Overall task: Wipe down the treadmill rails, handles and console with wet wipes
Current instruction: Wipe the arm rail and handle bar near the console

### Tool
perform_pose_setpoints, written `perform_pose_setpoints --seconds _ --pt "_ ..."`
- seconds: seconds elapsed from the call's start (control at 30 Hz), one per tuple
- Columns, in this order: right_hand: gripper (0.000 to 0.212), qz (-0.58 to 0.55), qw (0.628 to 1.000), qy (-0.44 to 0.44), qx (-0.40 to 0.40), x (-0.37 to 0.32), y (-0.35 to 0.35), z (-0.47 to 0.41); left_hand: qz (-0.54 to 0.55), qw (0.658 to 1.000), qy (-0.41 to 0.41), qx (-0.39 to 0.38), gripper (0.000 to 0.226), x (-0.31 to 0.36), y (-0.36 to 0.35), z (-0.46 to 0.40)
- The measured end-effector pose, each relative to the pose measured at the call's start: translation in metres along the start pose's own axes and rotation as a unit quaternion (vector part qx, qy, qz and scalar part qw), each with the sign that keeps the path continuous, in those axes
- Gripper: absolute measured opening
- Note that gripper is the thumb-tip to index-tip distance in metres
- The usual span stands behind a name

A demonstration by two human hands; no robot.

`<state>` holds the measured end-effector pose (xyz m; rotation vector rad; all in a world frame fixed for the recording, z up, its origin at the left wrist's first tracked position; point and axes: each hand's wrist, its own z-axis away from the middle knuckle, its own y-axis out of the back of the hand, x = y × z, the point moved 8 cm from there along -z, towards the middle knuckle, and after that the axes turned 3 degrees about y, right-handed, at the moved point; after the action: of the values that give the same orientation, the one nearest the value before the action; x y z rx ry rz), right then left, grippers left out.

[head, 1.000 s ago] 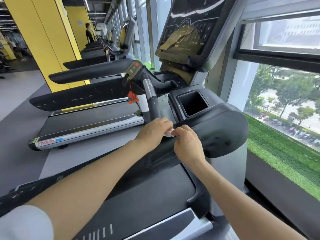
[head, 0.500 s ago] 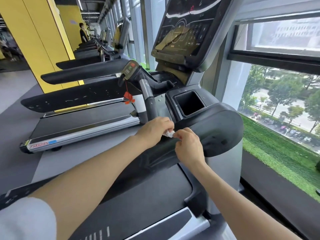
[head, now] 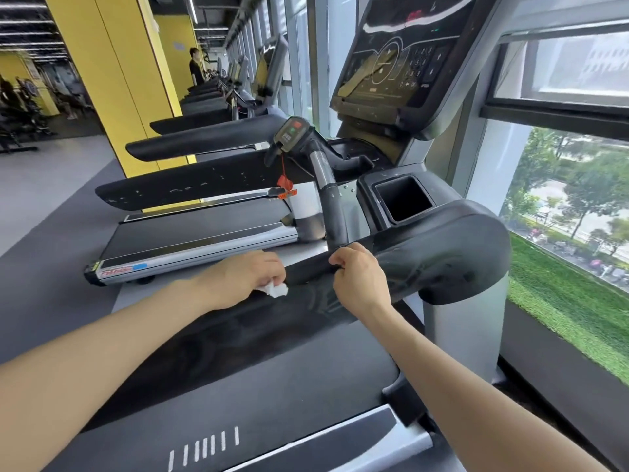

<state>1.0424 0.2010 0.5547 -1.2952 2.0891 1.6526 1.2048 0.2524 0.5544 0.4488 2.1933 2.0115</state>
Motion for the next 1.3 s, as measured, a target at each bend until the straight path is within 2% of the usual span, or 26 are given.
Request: perform_pose_setpoints --seconds 0.1,0.2,0.3,0.43,0.57,0.77,0.93,1.07,1.23,1.3 --pt "0.039 0.008 1.0 0.006 -0.003 -0.001 -0.003 0.001 0.009 1.0 0.022 0.012 0.032 -0.003 0.003 -0.001" --pt "0.039 0.013 1.0 0.009 -0.01 0.001 -0.004 0.0 0.019 0.999 0.02 0.042 0.014 0.027 0.007 -0.031" --pt "0.034 0.03 0.999 0.012 -0.007 0.003 -0.004 -0.002 0.028 0.998 -0.005 0.062 0.01 0.057 0.002 -0.057" --pt "0.038 0.018 1.0 0.005 0.0 0.008 -0.002 -0.005 0.01 0.997 -0.004 0.071 0.022 0.025 0.001 -0.022" --pt "0.041 0.02 1.0 0.012 -0.002 0.004 -0.006 -0.003 0.019 0.999 0.021 0.038 0.019 0.0 0.009 0.017" --pt "0.037 0.037 0.999 0.026 -0.018 -0.005 -0.014 -0.006 0.019 0.995 0.021 0.091 0.027 0.027 0.004 -0.028" --pt "0.033 0.041 0.998 0.044 -0.033 -0.023 -0.027 -0.007 0.007 0.997 0.015 0.078 0.022 0.012 0.004 0.007" --pt "0.033 0.043 0.996 0.067 -0.039 -0.032 -0.037 -0.004 0.009 0.998 0.044 0.048 0.019 -0.011 0.009 0.049" --pt "0.031 0.04 0.997 0.057 -0.029 -0.028 -0.031 -0.004 0.008 0.997 0.029 0.074 0.015 0.019 0.008 0.003" --pt "0.022 0.042 0.997 0.051 -0.028 -0.024 -0.028 -0.005 0.026 0.996 0.024 0.082 0.026 0.037 0.004 -0.019"
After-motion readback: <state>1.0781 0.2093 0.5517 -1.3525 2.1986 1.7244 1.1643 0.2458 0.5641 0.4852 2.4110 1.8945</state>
